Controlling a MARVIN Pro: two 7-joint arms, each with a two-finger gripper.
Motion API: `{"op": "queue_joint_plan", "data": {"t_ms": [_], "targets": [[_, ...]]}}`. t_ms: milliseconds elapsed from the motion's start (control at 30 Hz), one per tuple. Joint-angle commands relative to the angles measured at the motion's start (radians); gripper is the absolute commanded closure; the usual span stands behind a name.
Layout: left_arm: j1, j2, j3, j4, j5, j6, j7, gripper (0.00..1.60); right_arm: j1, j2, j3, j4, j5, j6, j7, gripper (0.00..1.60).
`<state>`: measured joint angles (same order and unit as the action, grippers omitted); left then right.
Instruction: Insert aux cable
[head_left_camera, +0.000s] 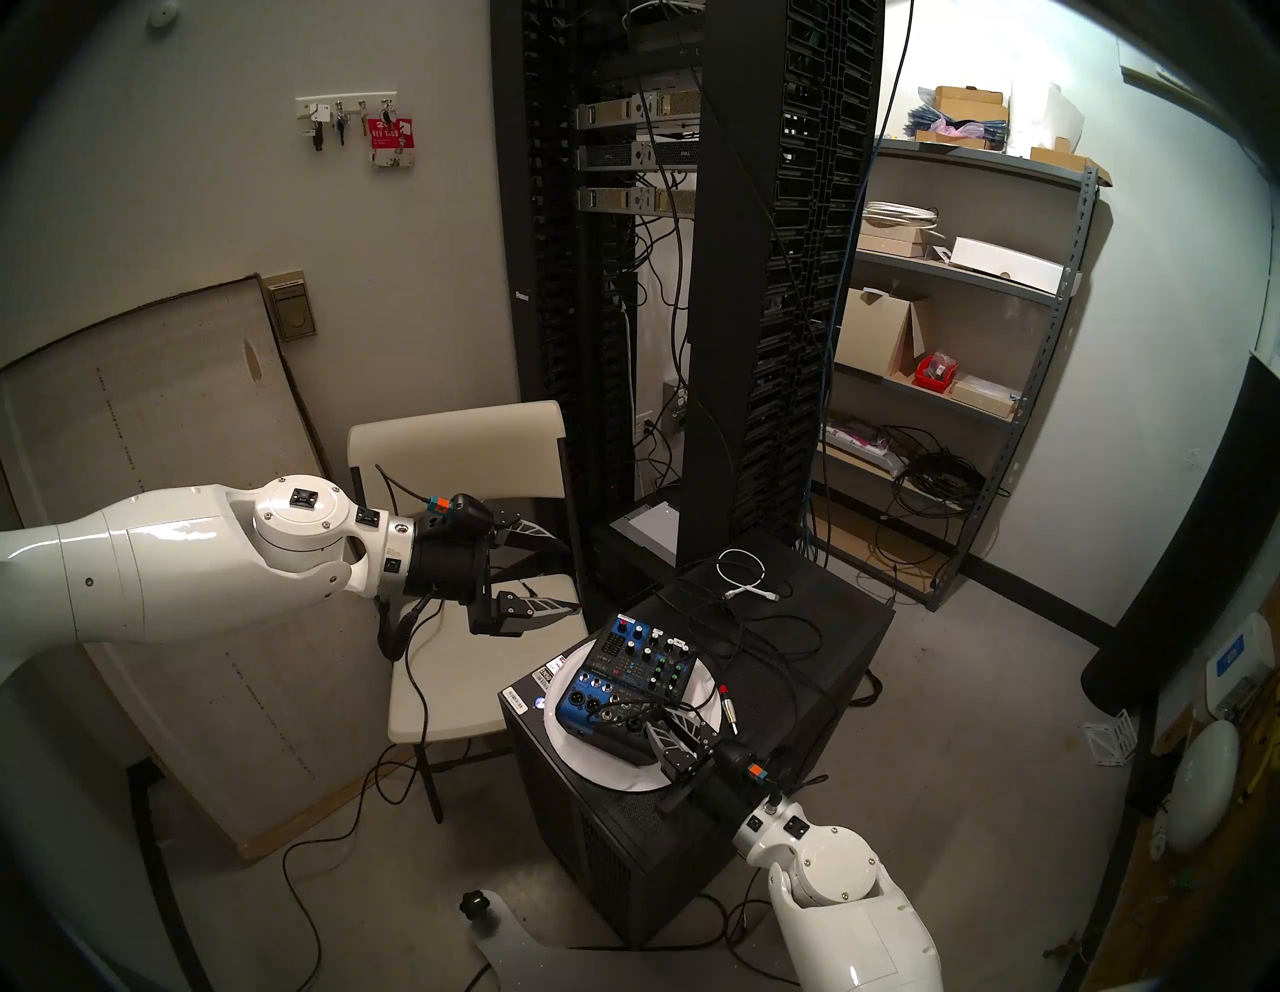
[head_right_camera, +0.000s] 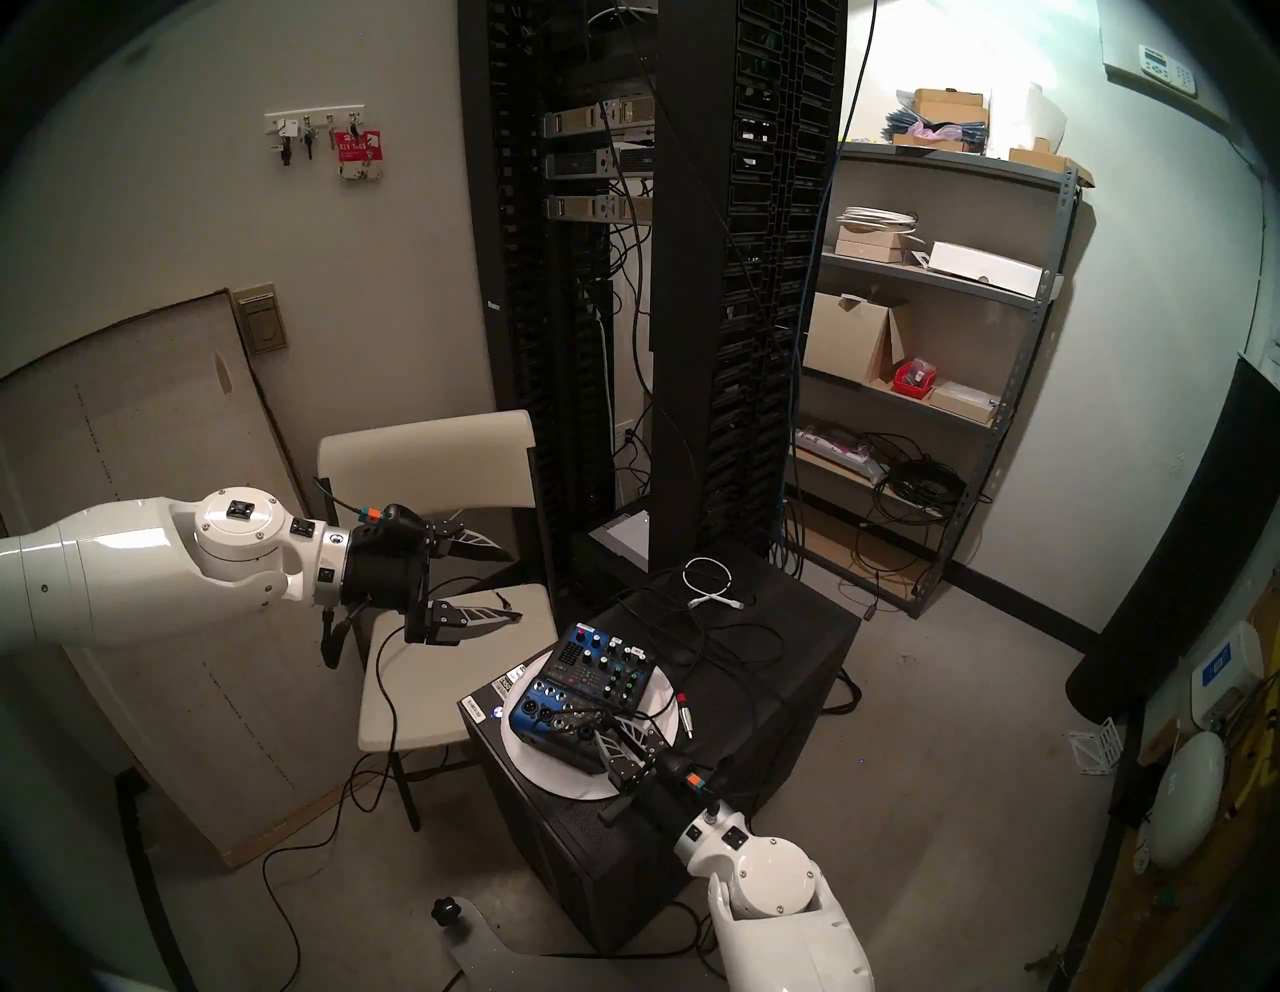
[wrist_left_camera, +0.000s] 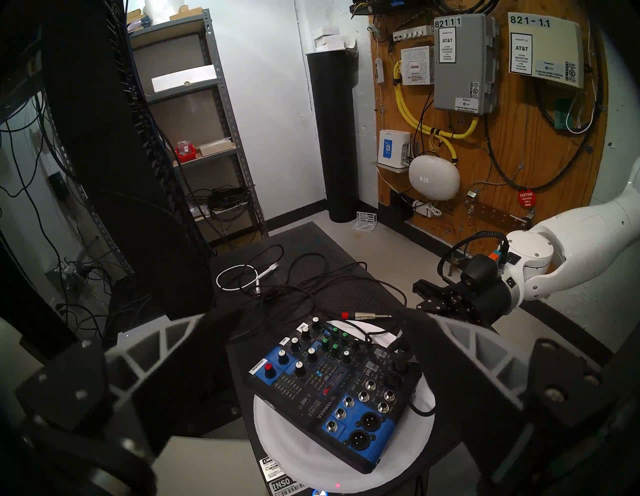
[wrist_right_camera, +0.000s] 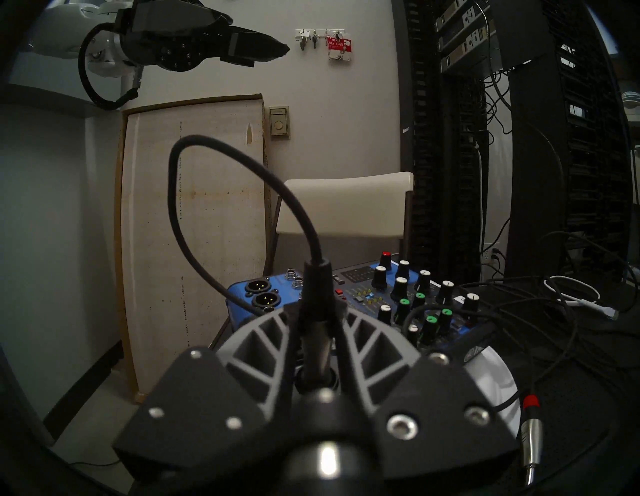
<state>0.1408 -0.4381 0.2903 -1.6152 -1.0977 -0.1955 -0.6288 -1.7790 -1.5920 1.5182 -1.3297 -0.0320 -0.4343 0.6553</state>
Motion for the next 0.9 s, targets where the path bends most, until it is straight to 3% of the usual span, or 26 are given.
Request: {"op": "queue_joint_plan", "data": {"t_ms": [0,100,133,167,233,867], "targets": [[-0.014,-0.004,-0.013,-0.004,-0.006,-0.003,-0.002,0.00,-0.001,-0.001,0.001,-0.030,0.018,-0.006,-0.001,0.82],[-0.013,-0.004,-0.012,-0.004,-0.006,-0.004,0.001,0.00,-0.002,-0.001,0.002,-0.041,0.025,0.000,0.003,0.80],[-0.012,-0.005,-0.012,-0.004,-0.006,-0.004,0.001,0.00,-0.002,-0.001,0.002,-0.043,0.026,0.001,0.004,0.57],[-0.012,-0.005,-0.012,-0.004,-0.006,-0.004,0.001,0.00,-0.002,-0.001,0.002,-0.043,0.026,0.001,0.004,0.57],[-0.013,-0.006,-0.011,-0.003,-0.006,-0.005,0.002,0.00,-0.004,-0.001,0.002,-0.053,0.031,0.003,0.005,0.17],[-0.013,-0.008,-0.009,-0.001,-0.008,-0.004,0.000,0.00,-0.047,0.012,0.045,-0.161,0.057,0.048,0.032,0.17]]}}
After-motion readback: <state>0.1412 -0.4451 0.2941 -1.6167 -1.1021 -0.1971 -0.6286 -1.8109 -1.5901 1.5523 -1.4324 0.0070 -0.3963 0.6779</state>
